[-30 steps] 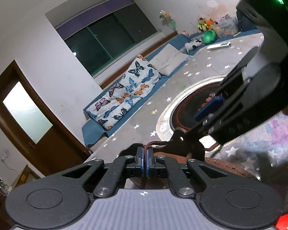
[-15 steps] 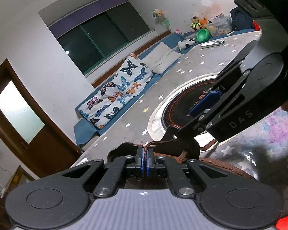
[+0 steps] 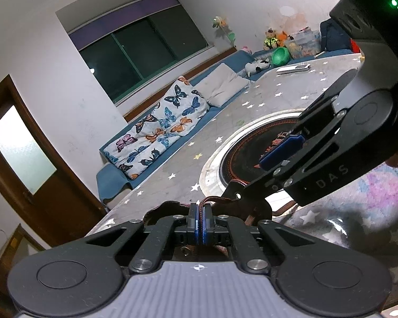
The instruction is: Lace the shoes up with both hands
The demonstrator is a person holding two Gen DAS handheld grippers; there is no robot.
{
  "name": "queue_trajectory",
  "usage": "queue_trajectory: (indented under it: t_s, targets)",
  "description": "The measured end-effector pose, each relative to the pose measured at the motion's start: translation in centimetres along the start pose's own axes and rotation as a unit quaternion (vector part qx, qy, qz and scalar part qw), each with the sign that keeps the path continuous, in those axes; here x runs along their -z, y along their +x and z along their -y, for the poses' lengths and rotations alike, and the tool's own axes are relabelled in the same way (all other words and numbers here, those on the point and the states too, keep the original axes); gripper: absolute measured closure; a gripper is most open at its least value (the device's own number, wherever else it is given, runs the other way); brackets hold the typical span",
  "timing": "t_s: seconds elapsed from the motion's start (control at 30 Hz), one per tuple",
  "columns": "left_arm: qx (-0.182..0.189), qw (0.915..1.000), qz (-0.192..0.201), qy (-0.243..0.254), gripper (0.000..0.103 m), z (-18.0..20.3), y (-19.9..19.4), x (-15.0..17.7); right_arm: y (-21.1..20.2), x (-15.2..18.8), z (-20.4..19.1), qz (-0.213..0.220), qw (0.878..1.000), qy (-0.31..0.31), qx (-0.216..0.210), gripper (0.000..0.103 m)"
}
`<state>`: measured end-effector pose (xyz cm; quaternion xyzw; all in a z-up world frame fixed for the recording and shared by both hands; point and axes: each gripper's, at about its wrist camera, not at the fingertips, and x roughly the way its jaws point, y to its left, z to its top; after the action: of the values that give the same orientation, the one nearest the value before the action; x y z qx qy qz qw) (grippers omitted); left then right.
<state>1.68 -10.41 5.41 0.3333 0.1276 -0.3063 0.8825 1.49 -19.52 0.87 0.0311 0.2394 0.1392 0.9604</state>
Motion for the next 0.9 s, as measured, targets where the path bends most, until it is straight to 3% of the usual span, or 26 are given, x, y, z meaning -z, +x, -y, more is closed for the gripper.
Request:
queue_trajectory:
  t_s: [0.2, 0.9]
  targets:
    - [0.007, 0.9999, -0.002, -0.013, 0.1, -0.3, 0.2, -0.1, -0.1, 0.0, 0.0, 0.0, 1.0, -0.001, 0.0, 0.063]
    - [0.009, 0.9984, -0.033, 0.044, 0.1, 1.3, 2.0, 0.1, -0.5, -0.5, -0.5, -0.001, 1.0, -0.015, -0.027, 0.064]
